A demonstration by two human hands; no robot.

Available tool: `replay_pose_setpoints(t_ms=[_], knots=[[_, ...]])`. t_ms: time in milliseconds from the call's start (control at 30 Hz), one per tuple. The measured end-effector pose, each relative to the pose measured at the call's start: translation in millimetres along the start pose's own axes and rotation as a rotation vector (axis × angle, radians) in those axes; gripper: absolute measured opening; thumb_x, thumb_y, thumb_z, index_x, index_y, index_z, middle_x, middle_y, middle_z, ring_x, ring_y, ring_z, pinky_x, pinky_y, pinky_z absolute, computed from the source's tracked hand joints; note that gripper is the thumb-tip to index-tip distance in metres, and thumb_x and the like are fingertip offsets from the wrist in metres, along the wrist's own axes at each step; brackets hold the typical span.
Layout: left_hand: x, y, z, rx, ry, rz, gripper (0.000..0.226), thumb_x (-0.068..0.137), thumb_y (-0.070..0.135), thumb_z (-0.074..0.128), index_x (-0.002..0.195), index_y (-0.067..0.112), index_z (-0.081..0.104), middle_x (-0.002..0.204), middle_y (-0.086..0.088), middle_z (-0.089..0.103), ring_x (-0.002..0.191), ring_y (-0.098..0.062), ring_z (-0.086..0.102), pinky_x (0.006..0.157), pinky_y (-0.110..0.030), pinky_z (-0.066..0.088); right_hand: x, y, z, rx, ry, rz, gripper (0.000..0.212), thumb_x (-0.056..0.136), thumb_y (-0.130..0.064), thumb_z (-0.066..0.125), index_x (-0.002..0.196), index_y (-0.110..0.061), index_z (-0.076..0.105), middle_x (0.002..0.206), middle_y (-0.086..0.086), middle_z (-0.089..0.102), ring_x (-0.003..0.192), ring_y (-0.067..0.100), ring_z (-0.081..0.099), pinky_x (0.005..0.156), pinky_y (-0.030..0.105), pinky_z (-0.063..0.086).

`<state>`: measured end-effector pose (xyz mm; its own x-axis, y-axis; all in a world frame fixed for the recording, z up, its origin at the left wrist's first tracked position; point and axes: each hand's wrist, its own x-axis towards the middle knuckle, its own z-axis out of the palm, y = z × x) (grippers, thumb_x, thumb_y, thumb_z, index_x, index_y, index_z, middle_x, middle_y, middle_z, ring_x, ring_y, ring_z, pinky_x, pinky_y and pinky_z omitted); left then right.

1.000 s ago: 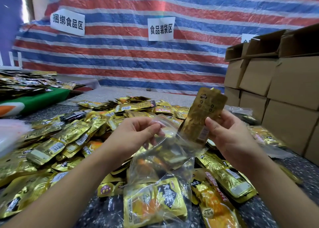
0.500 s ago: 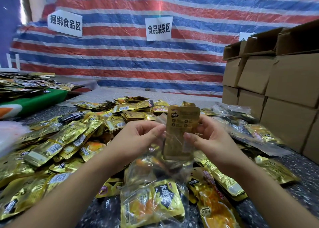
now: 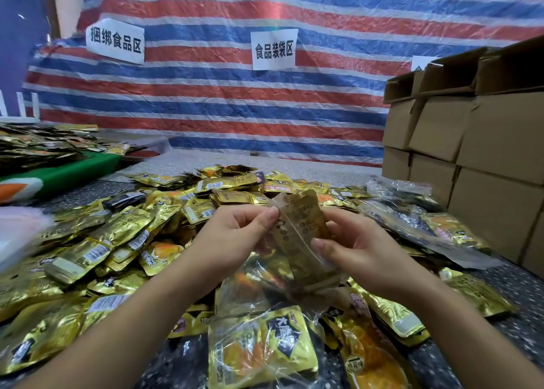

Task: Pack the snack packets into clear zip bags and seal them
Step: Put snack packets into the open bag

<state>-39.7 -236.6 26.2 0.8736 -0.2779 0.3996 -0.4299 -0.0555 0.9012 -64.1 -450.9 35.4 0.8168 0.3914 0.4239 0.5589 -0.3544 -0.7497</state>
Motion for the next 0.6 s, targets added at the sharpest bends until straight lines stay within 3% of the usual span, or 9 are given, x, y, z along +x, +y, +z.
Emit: replay_pose_setpoints(t_ms=[133,267,367,467,500,600], knots=[[1,-2,1,0.022,-0.013,0.015,0.029,0.085,0.044,0.053,0.090,0.029,0.078,0.086,-0.004,0.077,0.076,-0.019,0.069,0.073,-0.035,0.057,2,-5,-2,-0.143,-0.055,0.005,0.037,0.100,-0.006,0.053,0.127,-0.029,0.063,0.113,-0.006,0.071,0.110,0.010,0.065,0.094,0.038,0.055],[1,-3,2,0.072,-0.011,0.013,0.025,0.089,0.042,0.055,0.085,0.032,0.077,0.083,0.001,0.076,0.077,-0.011,0.071,0.064,-0.021,0.053,3,-7,0,-0.304,-0.164,0.001,0.035,0.100,-0.020,0.055,0.124,-0.045,0.061,0.110,-0.021,0.069,0.105,-0.003,0.063,0.083,0.023,0.055],[2,-2,1,0.088,0.062,0.021,0.026,0.096,0.032,0.055,0.084,0.025,0.077,0.079,0.001,0.075,0.072,-0.009,0.070,0.061,-0.022,0.053,5,0,4,-0.386,0.043,-0.025,0.015,0.092,-0.024,0.068,0.104,-0.032,0.062,0.088,-0.011,0.069,0.083,0.004,0.065,0.069,0.028,0.055],[1,-3,3,0.084,0.120,0.024,0.028,0.097,0.031,0.055,0.083,0.021,0.077,0.078,-0.004,0.075,0.073,-0.015,0.070,0.066,-0.034,0.057,5,3,5,-0.382,0.144,-0.068,0.008,0.092,-0.024,0.067,0.084,-0.027,0.065,0.075,-0.009,0.065,0.068,0.004,0.058,0.059,0.016,0.045],[1,-2,4,0.066,0.128,0.019,0.028,0.098,0.030,0.054,0.083,0.022,0.077,0.077,-0.007,0.074,0.070,-0.016,0.069,0.065,-0.036,0.056,5,2,4,-0.411,0.147,-0.086,0.014,0.095,-0.028,0.063,0.082,-0.026,0.066,0.073,-0.009,0.064,0.068,0.004,0.058,0.058,0.015,0.042],[1,-3,5,0.088,0.152,0.016,0.029,0.099,0.029,0.053,0.081,0.026,0.075,0.077,-0.014,0.072,0.062,-0.021,0.061,0.061,-0.038,0.049,4,-3,8,-0.434,0.037,-0.081,0.047,0.096,-0.057,0.042,0.077,-0.022,0.066,0.072,-0.007,0.061,0.067,0.008,0.056,0.058,0.031,0.046]])
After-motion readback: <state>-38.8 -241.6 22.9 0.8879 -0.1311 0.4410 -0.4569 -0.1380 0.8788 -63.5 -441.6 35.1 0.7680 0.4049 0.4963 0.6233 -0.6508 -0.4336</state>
